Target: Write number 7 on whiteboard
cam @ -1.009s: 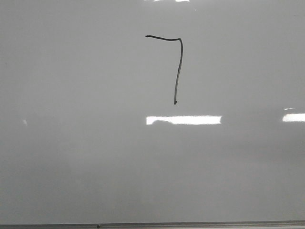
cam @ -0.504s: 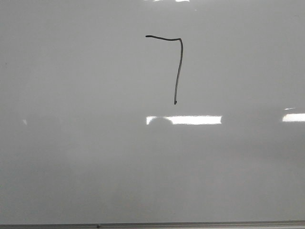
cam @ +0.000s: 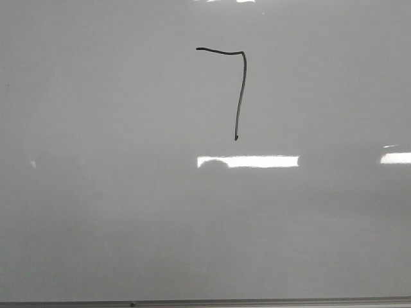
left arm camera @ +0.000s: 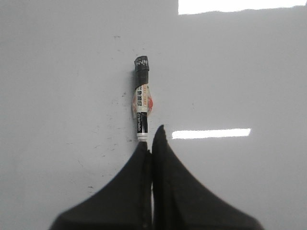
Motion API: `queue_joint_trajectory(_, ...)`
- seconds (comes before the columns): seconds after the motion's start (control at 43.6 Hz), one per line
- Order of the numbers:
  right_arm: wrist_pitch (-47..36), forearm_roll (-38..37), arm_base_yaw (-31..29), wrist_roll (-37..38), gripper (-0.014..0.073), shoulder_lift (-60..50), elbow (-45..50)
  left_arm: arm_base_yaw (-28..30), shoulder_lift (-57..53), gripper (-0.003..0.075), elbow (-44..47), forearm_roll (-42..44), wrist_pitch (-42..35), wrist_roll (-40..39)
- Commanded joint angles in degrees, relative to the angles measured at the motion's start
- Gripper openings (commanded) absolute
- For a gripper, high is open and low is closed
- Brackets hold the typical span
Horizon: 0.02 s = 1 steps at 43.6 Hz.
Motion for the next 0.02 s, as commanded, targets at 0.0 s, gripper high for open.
queue_joint_trajectory(0.0, -4.8, -0.6, -0.4, -0.2, -0.0067, -1.1, -0.1, 0.0, -0.8, -0.002, 0.9, -0.6, -4.6, -0.2)
